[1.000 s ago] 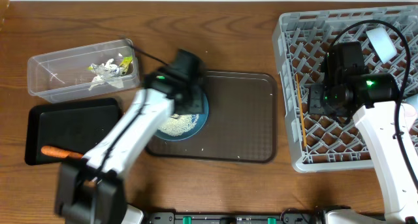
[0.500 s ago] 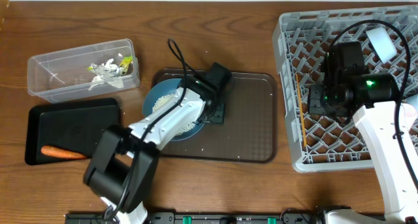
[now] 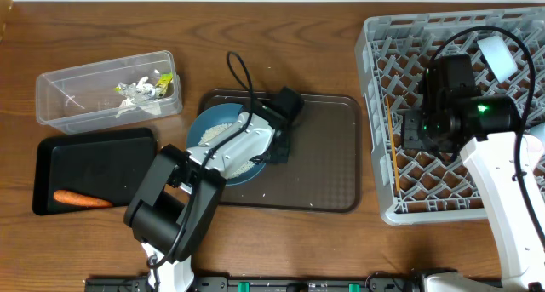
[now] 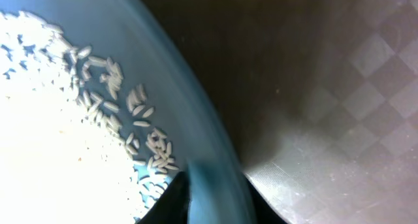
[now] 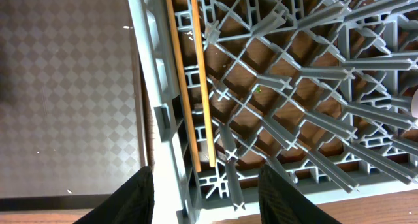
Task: Sort waste into correct bins and load items into the dishwasher rack
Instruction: 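Lift the blue plate left and tip the rice onto the black tray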
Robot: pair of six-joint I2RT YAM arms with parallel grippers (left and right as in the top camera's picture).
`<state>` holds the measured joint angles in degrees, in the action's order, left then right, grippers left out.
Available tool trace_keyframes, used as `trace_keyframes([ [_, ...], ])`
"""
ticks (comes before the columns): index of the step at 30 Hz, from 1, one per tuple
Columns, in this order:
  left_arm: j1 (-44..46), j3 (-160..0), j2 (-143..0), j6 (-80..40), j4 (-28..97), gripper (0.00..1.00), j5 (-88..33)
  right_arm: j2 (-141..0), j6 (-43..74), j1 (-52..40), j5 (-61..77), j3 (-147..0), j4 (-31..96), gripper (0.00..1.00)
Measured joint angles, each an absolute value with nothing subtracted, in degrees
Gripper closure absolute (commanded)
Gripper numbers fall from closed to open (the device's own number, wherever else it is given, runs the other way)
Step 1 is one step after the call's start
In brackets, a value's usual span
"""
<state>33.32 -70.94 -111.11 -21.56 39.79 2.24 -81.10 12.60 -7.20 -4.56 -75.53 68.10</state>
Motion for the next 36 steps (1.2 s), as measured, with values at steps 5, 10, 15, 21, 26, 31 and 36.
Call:
trace_keyframes([
  [5,34.0,-71.4,-111.1,-20.9,40.7,0.94,5.7,-81.1,12.6,-7.2,-4.6,-75.5,68.1,0.54],
  [10,34.0,-71.5,-110.9,-20.9,43.9,0.94,7.6,-81.1,12.6,-7.2,-4.6,-75.5,68.2,0.54],
  [15,33.8,-71.6,-108.4,-20.9,46.7,0.94,7.7,-81.1,12.6,-7.2,-4.6,-75.5,68.3,0.54],
  [21,33.6,-71.6,-99.9,-21.1,49.1,0.94,6.5,-81.1,12.6,-7.2,-4.6,-75.5,68.3,0.55],
  [26,32.9,-71.6,-94.6,-21.0,51.8,0.94,6.2,-81.1,12.6,-7.2,-4.6,-75.5,68.4,0.55],
  [31,28.9,-71.6,-90.5,-20.8,53.6,0.94,6.0,-81.1,12.6,-7.2,-4.6,-75.5,68.4,0.55],
  [36,21.4,-71.6,-86.9,-18.7,54.3,0.94,4.4,-81.1,12.6,-7.2,-4.6,-75.5,68.5,0.55],
])
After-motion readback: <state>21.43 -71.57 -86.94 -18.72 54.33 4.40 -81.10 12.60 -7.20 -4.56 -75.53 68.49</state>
